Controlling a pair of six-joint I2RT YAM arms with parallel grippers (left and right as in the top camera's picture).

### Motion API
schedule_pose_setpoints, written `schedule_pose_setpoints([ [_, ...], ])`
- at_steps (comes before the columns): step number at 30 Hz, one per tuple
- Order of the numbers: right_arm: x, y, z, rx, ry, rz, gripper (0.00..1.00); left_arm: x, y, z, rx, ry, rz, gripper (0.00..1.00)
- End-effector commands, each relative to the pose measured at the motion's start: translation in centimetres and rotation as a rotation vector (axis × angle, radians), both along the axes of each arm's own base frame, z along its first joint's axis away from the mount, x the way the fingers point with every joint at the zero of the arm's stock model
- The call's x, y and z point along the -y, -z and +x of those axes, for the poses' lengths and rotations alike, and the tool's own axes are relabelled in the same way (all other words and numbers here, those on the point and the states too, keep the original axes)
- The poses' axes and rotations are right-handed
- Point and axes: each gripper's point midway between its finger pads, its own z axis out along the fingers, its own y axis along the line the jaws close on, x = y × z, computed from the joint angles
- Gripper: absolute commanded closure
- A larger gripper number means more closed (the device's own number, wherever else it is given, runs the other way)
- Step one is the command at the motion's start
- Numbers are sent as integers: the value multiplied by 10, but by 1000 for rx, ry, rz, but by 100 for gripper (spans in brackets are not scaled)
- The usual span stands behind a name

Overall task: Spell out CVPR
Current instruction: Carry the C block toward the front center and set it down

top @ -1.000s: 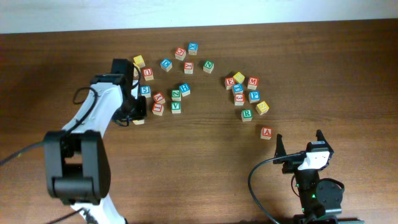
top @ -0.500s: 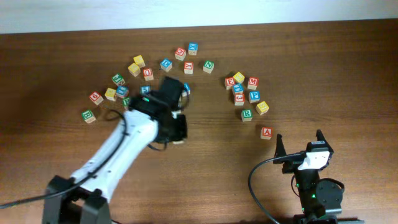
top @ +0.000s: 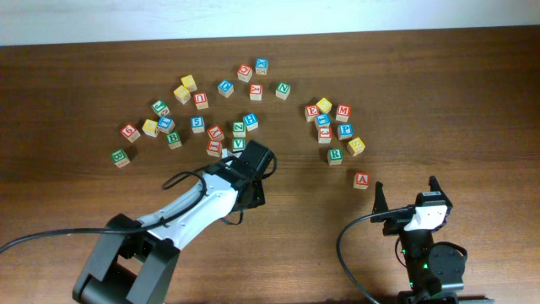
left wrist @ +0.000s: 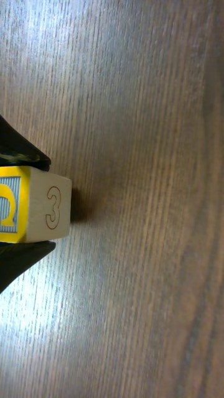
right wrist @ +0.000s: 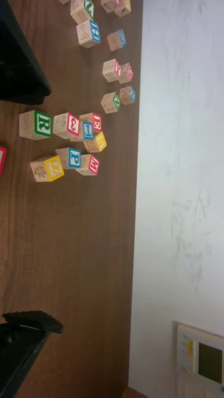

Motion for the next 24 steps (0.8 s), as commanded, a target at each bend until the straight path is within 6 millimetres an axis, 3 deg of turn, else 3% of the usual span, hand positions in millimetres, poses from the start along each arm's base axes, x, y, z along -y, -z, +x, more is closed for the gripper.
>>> schedule_pose_setpoints([
  [1, 3, 3, 0, -6, 12, -7, 2, -7, 9, -8, -33, 0, 41, 75],
  [5, 3, 3, 0, -6, 12, -7, 2, -27, 6, -3, 7, 14, 157, 75],
  [18, 3, 3, 0, -6, 12, -7, 2, -28, 7, -8, -14, 16, 162, 65],
  [24, 3, 3, 0, -6, 12, -7, 2, -27, 7, -7, -14, 75, 173, 70],
])
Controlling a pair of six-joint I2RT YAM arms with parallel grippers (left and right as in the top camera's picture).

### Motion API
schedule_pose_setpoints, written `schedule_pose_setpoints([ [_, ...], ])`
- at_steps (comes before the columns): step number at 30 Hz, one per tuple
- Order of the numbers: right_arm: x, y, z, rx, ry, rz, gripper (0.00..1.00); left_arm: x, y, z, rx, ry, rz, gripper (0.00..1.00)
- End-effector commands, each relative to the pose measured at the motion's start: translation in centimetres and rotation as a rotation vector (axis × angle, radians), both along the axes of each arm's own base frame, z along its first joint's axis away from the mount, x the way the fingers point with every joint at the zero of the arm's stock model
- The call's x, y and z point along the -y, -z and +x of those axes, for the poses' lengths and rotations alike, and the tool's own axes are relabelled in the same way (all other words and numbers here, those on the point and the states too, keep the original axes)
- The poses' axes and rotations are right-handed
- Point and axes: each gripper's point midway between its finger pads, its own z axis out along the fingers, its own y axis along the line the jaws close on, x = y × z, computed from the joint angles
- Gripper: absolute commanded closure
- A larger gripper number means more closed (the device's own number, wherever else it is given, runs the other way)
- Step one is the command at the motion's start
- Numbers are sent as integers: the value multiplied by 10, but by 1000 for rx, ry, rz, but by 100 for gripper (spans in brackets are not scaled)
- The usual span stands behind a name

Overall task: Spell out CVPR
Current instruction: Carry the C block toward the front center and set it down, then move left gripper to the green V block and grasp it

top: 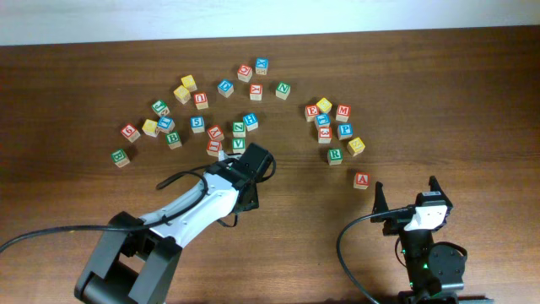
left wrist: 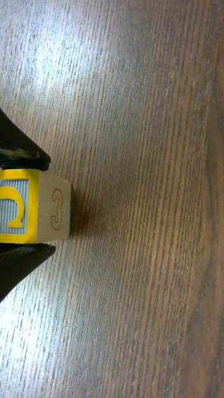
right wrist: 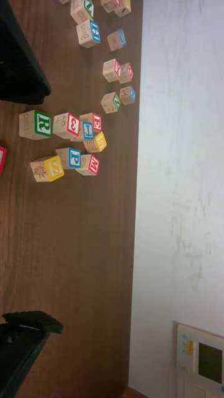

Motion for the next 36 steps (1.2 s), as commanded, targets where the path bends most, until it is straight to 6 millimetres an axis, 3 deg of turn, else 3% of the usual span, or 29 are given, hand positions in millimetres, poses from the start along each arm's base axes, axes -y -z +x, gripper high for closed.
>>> schedule_pose_setpoints([
  [1, 3, 3, 0, -6, 12, -6, 2, -3, 5, -2, -16, 79, 39, 70],
  [11, 3, 3, 0, -6, 12, -6, 2, -3, 4, -2, -16, 92, 40, 67],
  [16, 3, 3, 0, -6, 12, -6, 2, -3, 4, -2, -16, 92, 40, 75],
  [23, 3, 3, 0, -6, 12, -6, 2, 1, 4, 3, 6, 92, 28, 74],
  [24, 3, 3, 0, -6, 12, -6, 2, 1, 4, 3, 5, 92, 28, 72],
  [25, 3, 3, 0, -6, 12, -6, 2, 0, 4, 2, 3, 92, 29, 60],
  [27, 3, 3, 0, -6, 12, -6, 2, 0, 4, 2, 0, 92, 31, 51],
  [31, 3, 3, 0, -6, 12, -6, 2, 0, 3, 3, 3, 92, 29, 47],
  [33, 3, 3, 0, -6, 12, -6, 2, 5, -9, 9, 21, 89, 13, 41],
  [36, 3, 3, 0, -6, 12, -6, 2, 15, -52, 36, 86, 58, -69, 28],
])
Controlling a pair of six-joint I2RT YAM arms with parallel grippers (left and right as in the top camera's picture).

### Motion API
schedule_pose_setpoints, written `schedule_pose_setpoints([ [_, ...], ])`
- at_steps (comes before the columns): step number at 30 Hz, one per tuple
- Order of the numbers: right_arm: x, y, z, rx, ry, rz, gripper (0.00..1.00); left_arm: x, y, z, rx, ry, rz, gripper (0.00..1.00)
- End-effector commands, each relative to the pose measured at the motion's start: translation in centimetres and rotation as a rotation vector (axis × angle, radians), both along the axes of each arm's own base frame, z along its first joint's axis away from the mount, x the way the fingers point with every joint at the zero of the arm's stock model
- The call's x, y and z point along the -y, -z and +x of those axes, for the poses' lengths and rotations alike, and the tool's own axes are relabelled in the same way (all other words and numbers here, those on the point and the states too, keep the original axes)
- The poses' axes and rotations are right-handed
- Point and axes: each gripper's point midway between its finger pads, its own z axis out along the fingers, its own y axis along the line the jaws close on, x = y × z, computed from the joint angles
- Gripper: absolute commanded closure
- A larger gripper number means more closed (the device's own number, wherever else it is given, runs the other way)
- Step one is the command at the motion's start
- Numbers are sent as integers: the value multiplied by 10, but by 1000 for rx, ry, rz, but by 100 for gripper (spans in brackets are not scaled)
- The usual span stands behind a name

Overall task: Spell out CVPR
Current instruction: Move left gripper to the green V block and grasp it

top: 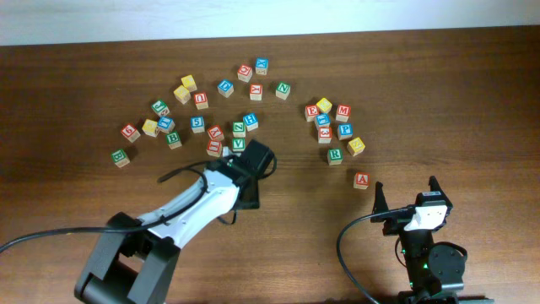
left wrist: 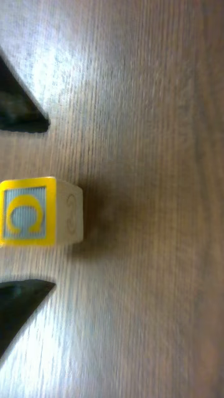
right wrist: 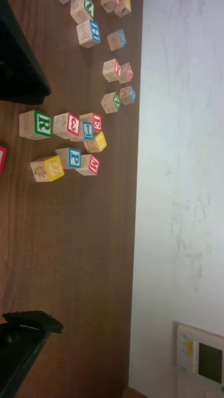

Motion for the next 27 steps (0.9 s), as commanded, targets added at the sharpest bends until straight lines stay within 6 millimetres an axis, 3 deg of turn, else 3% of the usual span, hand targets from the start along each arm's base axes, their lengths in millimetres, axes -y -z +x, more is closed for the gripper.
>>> schedule_pose_setpoints([
  [1, 3, 3, 0, -6, 12, -7, 2, 17, -60, 45, 127, -45, -151, 27],
  [5, 3, 3, 0, -6, 12, -7, 2, 38, -107, 84, 199, 2, -353, 28],
  [9, 3, 3, 0, -6, 11, -7, 2, 33, -110, 103, 272, 62, -303, 28],
  [11, 3, 3, 0, -6, 12, -7, 2, 18, -94, 112, 279, 28, -198, 28],
  [14, 3, 3, 0, -6, 12, -7, 2, 18, -63, 117, 235, 24, -166, 27],
  [16, 3, 3, 0, -6, 12, -7, 2, 21, -41, 122, 209, 23, -154, 35],
  [19, 3, 3, 0, -6, 12, -7, 2, 23, -29, 130, 222, 21, -151, 36],
  [21, 3, 3, 0, -6, 12, -7, 2, 14, -26, 135, 242, 4, -98, 37],
  [27, 3, 3, 0, -6, 12, -7, 2, 13, 3, 135, 200, 2, -71, 38],
])
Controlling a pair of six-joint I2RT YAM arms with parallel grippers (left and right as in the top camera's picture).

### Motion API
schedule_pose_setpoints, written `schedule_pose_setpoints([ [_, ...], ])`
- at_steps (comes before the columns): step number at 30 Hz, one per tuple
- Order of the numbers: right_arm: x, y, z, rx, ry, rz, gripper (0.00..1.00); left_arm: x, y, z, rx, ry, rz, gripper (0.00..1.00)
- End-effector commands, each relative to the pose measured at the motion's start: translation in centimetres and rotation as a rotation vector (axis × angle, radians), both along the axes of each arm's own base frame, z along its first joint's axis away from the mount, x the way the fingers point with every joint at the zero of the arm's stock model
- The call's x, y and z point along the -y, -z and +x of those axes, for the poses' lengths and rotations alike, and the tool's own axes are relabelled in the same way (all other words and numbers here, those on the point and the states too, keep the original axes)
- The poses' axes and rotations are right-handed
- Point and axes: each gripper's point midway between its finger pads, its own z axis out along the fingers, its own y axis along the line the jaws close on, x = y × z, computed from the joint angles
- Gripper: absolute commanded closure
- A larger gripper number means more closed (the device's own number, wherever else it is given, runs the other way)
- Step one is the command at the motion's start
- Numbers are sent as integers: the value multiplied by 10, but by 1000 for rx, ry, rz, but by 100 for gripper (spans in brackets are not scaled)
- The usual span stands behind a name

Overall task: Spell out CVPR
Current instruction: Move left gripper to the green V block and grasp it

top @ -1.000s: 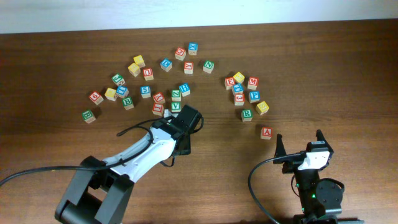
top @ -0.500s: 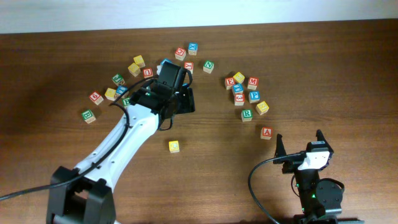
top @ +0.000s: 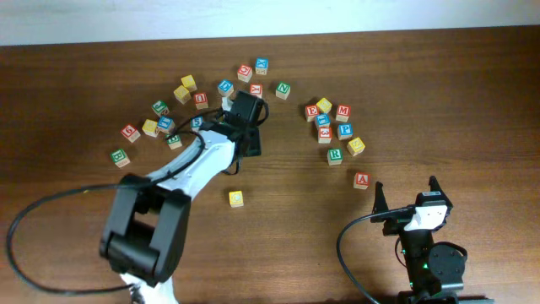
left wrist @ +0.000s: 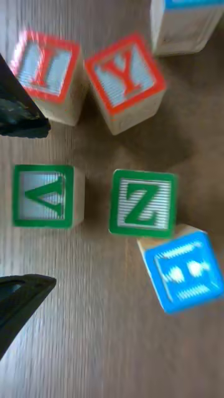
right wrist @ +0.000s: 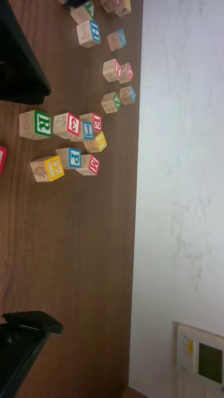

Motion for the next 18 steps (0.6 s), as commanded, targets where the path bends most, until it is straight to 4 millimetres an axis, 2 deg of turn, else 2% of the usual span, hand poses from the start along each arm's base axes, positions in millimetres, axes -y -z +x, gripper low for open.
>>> schedule_pose_setpoints([
  [1, 3, 3, 0, -6, 11, -7, 2, -2, 16, 6, -7, 2, 33, 39],
  [6, 3, 3, 0, -6, 12, -7, 2, 1, 14, 13, 23, 1, 18, 46],
  [10, 3, 3, 0, -6, 12, -7, 2, 0, 28, 11, -2, 13, 35, 50],
  [11, 3, 3, 0, -6, 12, -7, 2, 0, 29, 11, -5, 34, 47, 55],
  [14, 3, 3, 0, -6, 12, -7, 2, 0, 28, 13, 4, 33, 48, 55],
  [17, 3, 3, 0, -6, 12, -7, 2, 2, 26, 16, 21, 32, 40, 63],
  [18, 3, 3, 0, -6, 12, -7, 2, 2, 26, 16, 22, 33, 39, 63],
])
